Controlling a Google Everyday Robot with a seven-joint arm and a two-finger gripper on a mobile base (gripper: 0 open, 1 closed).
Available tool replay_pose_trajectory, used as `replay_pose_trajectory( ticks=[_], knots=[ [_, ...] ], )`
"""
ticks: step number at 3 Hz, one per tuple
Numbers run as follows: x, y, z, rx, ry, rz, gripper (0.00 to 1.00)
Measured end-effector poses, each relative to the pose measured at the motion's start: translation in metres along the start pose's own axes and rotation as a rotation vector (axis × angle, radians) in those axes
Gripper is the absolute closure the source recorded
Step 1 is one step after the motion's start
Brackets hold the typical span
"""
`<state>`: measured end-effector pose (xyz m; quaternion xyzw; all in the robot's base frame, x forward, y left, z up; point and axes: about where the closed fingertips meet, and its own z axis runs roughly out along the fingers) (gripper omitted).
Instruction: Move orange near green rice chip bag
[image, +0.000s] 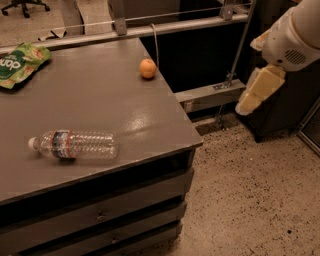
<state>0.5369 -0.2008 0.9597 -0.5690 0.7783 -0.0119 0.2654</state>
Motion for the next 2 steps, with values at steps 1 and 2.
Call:
replay_pose_trajectory(
  ticks=[1,2],
  knots=[
    [-0.018,-0.046,0.032,0.051,-0.116,0.042,0.00],
    [-0.042,-0.085,0.065,0.066,-0.248,0.084,0.00]
  ],
)
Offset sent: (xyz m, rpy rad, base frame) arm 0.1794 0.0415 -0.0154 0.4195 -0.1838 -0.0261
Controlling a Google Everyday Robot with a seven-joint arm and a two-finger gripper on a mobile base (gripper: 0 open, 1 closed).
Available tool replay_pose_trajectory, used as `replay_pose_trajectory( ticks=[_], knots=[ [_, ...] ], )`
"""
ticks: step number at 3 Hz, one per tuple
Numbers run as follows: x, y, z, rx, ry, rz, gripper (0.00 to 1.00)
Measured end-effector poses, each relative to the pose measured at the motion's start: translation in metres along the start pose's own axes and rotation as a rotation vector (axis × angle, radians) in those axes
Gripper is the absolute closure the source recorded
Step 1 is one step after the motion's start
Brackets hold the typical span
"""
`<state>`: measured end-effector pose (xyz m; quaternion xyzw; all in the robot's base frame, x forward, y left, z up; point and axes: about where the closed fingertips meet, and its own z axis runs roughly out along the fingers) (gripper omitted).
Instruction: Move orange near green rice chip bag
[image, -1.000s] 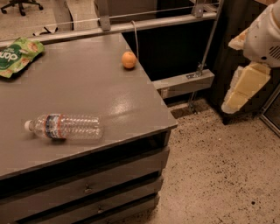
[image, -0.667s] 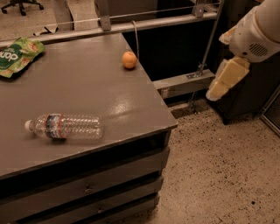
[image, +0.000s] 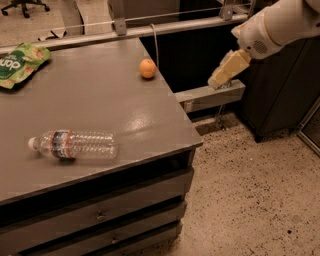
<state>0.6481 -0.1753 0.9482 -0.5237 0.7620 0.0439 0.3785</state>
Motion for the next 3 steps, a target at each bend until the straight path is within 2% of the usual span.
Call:
replay_pose_trajectory(
  ticks=[1,2,3],
  knots=[
    [-0.026,-0.020,0.046,-0.021,-0.121,0.030,0.00],
    [-0.053,-0.035,0.089,-0.051,-0.214,0.059,0.00],
    [-0.078,-0.042,0.130,-0.087,-0.281,0.086,0.00]
  ],
)
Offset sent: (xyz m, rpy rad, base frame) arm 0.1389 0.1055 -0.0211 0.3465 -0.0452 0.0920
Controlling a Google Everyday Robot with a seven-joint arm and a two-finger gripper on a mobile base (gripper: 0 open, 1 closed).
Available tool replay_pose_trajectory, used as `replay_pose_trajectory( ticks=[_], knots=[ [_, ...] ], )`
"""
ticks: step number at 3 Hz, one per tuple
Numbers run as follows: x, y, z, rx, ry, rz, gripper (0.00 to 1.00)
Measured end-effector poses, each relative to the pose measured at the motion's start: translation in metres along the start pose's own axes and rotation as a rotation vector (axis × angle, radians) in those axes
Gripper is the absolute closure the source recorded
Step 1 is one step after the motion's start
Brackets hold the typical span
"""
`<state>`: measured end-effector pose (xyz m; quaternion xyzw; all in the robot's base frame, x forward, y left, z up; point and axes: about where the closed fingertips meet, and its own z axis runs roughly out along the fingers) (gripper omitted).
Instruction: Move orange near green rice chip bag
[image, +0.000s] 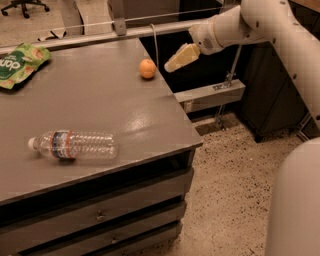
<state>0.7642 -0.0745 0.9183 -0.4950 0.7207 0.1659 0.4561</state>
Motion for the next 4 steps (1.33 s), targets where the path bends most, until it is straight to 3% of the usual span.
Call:
replay_pose_trajectory(
  ticks=[1,4],
  knots=[
    [-0.003,0.001,0.033,-0.035,-0.044,0.033,0.00],
    [-0.010,0.040,0.095,-0.165,-0.136,0.098,0.00]
  ],
)
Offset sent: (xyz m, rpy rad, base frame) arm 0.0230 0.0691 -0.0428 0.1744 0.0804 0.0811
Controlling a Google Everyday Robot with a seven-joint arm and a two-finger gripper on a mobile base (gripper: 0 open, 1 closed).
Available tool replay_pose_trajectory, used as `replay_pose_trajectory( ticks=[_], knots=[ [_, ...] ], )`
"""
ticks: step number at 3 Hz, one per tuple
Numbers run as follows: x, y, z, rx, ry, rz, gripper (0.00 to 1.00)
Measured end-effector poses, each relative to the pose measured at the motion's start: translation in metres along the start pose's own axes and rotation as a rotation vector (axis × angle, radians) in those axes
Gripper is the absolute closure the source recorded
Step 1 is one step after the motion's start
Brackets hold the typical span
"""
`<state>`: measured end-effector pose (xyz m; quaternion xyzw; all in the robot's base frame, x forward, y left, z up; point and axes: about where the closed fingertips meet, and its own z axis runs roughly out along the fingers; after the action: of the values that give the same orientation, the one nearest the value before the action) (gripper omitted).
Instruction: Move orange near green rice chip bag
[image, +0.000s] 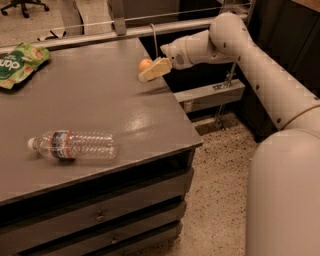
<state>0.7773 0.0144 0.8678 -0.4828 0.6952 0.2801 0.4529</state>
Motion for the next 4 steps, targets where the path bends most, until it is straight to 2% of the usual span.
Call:
replay_pose_trajectory(
  ticks=[1,2,4],
  knots=[
    [-0.0017,0.0089,0.0136,-0.027,-0.016,0.008,0.17],
    [0.0013,0.0146,0.0199,-0.042,-0.024,0.016,0.41],
    [-0.0023,0.0150,0.0135,-0.036,-0.054,0.008,0.88]
  ],
)
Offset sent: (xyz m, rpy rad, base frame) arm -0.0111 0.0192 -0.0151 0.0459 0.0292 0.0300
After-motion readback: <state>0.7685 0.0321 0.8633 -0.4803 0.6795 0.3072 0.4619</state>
